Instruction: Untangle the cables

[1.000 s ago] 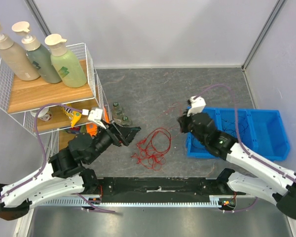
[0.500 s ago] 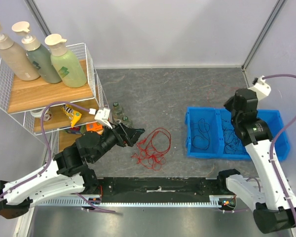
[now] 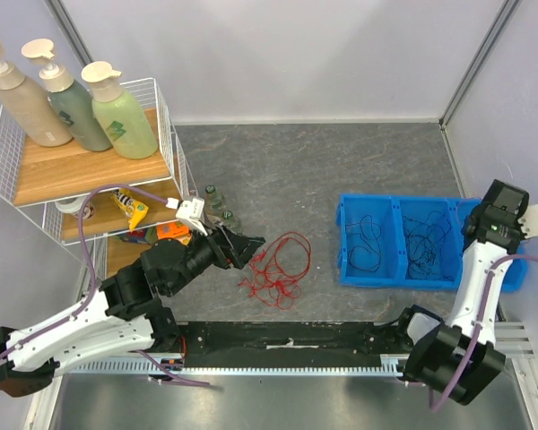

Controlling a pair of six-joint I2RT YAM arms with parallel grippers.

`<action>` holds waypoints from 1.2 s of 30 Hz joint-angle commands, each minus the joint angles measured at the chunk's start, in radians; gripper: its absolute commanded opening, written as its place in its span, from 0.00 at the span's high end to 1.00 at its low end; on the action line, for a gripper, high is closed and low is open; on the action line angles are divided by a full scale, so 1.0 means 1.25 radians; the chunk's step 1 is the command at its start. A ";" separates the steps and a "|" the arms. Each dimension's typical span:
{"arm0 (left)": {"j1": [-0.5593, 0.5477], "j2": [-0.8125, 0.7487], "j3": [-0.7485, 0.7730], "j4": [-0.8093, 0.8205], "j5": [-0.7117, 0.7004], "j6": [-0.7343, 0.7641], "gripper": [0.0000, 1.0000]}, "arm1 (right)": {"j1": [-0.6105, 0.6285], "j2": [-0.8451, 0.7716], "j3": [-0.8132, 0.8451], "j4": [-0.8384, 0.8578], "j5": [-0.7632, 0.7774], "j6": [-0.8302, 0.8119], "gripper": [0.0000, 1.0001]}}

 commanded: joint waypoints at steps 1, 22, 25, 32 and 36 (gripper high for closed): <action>0.000 0.014 0.003 0.026 0.013 0.019 0.15 | -0.081 0.107 0.025 0.033 -0.111 0.041 1.00; 0.000 0.060 -0.010 0.057 0.037 0.005 0.16 | 0.122 0.018 0.006 0.148 -0.094 -0.137 0.02; 0.000 0.078 -0.012 0.060 0.044 0.010 0.16 | 0.302 0.021 0.031 0.120 0.013 -0.182 0.02; 0.001 0.112 -0.044 0.059 0.040 0.026 0.16 | 0.707 0.090 0.048 0.206 -0.167 -0.351 0.05; 0.001 0.137 -0.037 0.009 0.023 0.036 0.19 | 0.858 0.122 -0.002 0.346 -0.514 -0.281 0.12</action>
